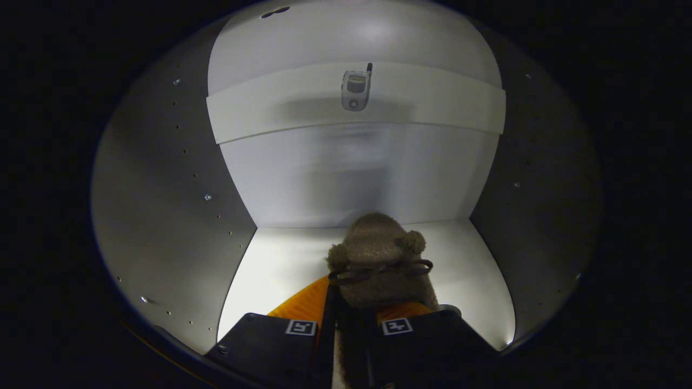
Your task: Open the shoe cabinet door, grab the shoes and put them into the shoe cabinet, then close the shoe cabinet door.
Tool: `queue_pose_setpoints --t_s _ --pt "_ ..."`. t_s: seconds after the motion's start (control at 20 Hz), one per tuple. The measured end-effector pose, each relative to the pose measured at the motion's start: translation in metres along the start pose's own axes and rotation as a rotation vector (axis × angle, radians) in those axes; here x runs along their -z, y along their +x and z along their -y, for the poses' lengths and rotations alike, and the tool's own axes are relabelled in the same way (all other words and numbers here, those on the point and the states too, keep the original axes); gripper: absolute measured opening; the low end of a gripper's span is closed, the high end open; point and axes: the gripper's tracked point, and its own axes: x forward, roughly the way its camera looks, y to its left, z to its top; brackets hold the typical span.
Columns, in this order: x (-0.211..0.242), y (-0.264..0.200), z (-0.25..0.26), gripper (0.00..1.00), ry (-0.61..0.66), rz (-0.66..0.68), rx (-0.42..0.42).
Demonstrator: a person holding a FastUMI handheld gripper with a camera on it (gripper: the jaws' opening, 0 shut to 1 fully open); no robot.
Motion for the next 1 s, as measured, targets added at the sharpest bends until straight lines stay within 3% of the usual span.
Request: queue_pose_setpoints --t_s 0.1,0.3,0.4,0.5,1.0 --pt "0.001 -0.009 -0.001 0.50 0.030 -0.002 -0.021" --pt "0.000 -0.032 -0.002 0.83 0.032 0.015 -0.044" --pt "-0.002 -0.045 -0.003 0.93 0.041 0.020 -0.058" --pt "-0.003 -0.057 0.004 0.98 0.032 0.037 -0.039" --pt "-0.014 -0.119 0.028 0.98 0.041 0.141 -0.030"
